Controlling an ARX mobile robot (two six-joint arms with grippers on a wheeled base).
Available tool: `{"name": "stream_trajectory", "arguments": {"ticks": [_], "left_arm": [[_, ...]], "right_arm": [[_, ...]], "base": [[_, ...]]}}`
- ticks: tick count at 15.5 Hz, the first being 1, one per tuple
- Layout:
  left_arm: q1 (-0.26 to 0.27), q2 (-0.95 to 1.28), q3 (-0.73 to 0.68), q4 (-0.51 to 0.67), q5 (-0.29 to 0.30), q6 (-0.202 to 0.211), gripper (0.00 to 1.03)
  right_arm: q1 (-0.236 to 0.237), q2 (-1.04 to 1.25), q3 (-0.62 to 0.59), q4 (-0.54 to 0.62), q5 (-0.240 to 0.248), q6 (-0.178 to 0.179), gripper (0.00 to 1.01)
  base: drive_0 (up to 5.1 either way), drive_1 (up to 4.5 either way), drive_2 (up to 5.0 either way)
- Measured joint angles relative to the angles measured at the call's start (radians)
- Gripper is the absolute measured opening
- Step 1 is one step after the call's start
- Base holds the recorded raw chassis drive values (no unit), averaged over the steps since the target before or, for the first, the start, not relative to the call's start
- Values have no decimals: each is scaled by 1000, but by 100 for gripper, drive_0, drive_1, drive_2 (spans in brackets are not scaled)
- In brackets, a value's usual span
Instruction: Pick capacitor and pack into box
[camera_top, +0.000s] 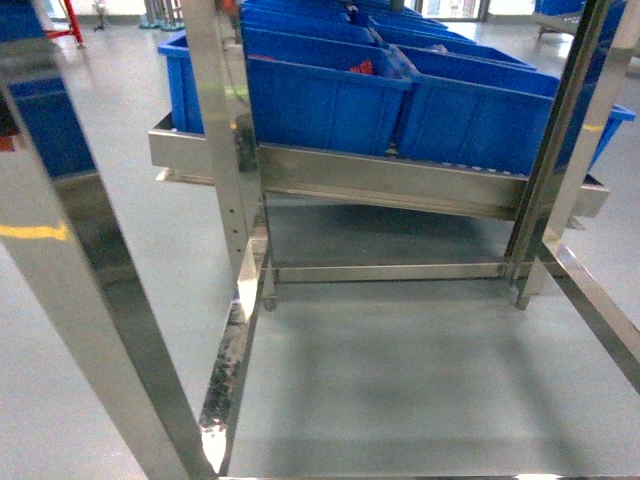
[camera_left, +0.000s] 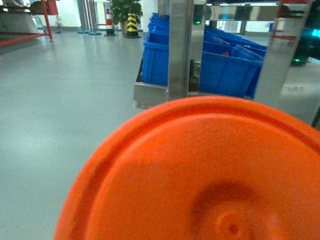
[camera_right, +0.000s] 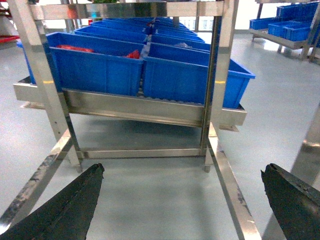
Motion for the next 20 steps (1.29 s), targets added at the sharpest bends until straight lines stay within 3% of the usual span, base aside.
{"name": "stream_trajectory", "arguments": {"ticks": [20], "left_arm": [[0, 0, 0, 0, 0, 0, 43]], "right_arm": [[0, 0, 0, 0, 0, 0, 98]], "base": [[-510, 235, 235]]}}
